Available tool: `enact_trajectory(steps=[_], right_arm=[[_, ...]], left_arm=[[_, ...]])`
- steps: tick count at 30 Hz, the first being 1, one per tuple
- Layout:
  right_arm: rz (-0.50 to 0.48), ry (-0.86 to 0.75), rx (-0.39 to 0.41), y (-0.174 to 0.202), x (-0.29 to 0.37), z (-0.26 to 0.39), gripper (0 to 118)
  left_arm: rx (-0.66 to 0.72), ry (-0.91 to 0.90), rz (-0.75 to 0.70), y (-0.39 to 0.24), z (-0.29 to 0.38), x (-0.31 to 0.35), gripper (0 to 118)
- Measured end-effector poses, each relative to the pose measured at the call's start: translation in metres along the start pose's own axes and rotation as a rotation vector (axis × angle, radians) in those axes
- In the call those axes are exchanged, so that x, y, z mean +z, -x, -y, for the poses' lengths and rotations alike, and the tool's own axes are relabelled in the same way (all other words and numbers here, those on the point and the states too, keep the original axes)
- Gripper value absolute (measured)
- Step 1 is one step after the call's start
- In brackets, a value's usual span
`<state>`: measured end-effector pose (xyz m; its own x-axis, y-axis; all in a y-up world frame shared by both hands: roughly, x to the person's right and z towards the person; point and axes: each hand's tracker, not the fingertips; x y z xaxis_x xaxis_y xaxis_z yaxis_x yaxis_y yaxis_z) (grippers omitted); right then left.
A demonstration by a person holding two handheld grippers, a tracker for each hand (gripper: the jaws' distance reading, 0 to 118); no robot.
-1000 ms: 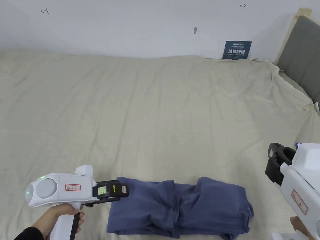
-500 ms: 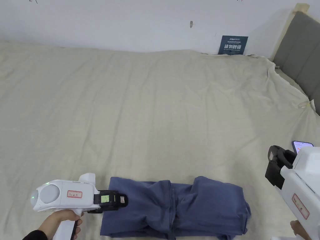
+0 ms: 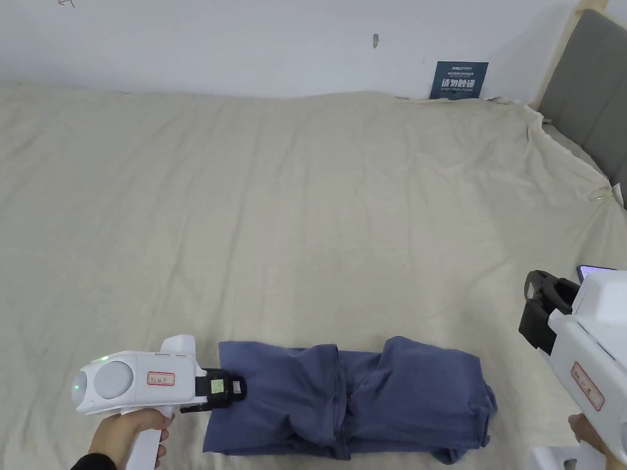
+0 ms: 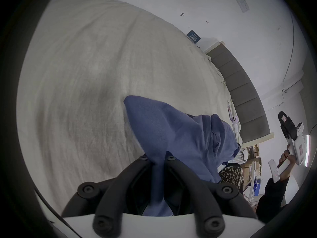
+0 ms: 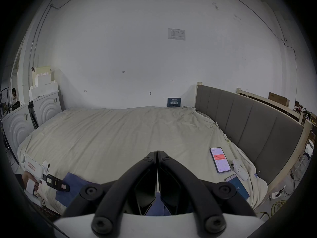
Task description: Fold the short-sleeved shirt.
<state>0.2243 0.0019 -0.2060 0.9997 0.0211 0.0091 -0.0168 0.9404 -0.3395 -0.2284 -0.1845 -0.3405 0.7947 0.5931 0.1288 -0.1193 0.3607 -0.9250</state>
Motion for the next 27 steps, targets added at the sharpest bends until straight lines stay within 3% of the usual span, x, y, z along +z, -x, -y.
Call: enact_trajectory(steps=[6,10,18,27], right_arm=[[-0.023,-0.012,-0.004,0.002,0.000,-0.004,0],[-0.038,-0.021,-0.006,0.004,0.000,-0.005,0],[-0.067,-0.039,-0.024,0.007,-0.001,-0.007,0],[-0.077,-0.045,-0.037,0.003,0.001,-0.006,0]], left_arm=[[0.010,-0.033,-0.025,-0.018,0.001,0.047,9],[0.011,-0.080,-0.092,0.018,0.000,0.073,9],[0.054,-0.119,-0.228,0.026,0.000,0.146,9],[-0.062,-0.078,-0.135,-0.061,-0.020,0.124,9]])
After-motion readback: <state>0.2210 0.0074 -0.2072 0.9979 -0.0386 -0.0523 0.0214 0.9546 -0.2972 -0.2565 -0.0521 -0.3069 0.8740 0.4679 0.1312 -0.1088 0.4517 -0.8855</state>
